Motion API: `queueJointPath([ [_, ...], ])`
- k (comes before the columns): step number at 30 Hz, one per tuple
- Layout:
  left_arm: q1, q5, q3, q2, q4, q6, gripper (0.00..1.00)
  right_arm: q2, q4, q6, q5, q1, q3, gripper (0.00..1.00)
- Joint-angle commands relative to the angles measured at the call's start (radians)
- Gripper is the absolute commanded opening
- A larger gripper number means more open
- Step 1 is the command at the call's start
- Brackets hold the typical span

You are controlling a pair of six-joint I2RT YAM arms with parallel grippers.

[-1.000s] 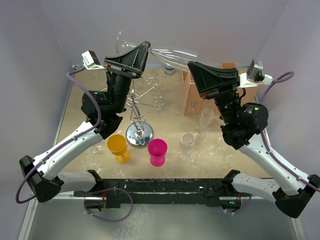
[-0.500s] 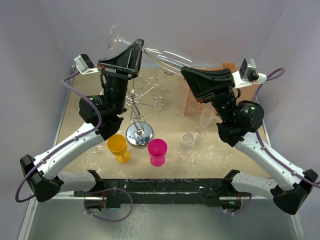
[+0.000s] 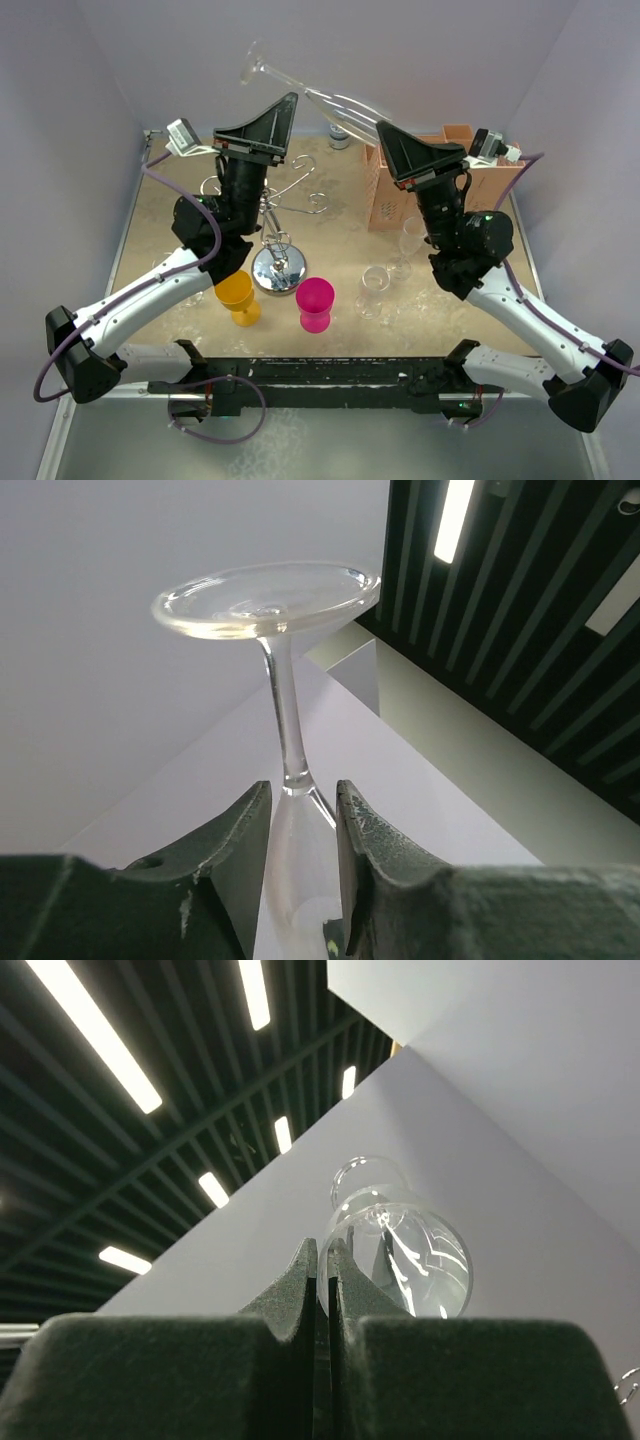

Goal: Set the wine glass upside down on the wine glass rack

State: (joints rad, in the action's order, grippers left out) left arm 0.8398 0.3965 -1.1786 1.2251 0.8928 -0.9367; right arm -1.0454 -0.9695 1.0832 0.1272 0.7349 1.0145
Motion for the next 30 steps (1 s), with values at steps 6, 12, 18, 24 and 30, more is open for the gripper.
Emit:
queueJointPath([
  [6,0.005,-0.006,-0.019,-0.018,-0.025,0.1,0.37,0.01,-0.037,0.078,0.038,0.004,0.043,0.0],
  [12,0.005,0.015,-0.029,-0.003,-0.013,0.118,0.42,0.019,-0.026,0.078,-0.004,0.004,0.045,0.0],
  [18,0.005,-0.007,-0.059,0.014,0.001,0.136,0.34,0.022,-0.01,0.094,-0.033,0.003,0.037,0.0],
  [24,0.005,0.006,-0.059,0.009,0.011,0.144,0.3,0.034,-0.016,0.112,-0.045,0.003,0.012,0.0],
  [30,0.005,0.031,-0.057,-0.002,0.014,0.155,0.23,0.055,-0.017,0.132,-0.055,0.004,-0.032,0.0],
])
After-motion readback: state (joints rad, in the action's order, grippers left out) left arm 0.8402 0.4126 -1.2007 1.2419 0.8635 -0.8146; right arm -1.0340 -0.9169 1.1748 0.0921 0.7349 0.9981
